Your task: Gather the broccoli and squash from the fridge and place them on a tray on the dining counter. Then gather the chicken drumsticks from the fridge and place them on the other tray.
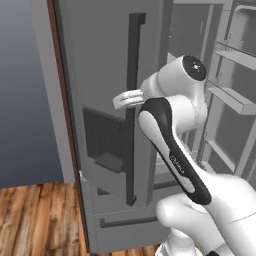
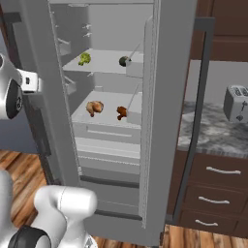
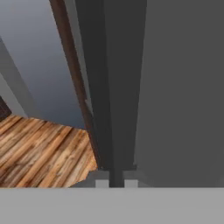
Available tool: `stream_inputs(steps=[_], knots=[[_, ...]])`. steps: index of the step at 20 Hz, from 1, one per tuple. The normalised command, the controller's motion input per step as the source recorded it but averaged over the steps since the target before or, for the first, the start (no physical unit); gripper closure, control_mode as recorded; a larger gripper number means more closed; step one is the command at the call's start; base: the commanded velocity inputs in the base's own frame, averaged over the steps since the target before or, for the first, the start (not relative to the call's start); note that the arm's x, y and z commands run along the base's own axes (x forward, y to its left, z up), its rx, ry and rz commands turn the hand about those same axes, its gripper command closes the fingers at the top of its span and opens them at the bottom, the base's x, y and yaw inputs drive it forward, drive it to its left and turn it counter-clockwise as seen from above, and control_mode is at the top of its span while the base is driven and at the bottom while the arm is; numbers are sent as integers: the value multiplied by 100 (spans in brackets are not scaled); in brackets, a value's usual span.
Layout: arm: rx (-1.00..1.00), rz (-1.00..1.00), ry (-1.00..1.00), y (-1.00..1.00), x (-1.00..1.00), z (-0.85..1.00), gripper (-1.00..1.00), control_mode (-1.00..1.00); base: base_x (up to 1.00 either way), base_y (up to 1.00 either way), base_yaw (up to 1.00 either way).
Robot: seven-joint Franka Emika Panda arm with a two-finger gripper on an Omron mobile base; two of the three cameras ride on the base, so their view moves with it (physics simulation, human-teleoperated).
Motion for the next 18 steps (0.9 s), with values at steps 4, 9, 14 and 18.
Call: stream_inputs(steps=[4,9,14,18], knots=[[1,8,8,77,-79,4,-100,-100,0,0,0],[17,3,1,-36,-98,34,-100,-100,0,0,0],[24,0,2,-97,-82,40,-100,-100,0,0,0],[23,0,9,-100,-24,28,-100,-100,0,0,0]])
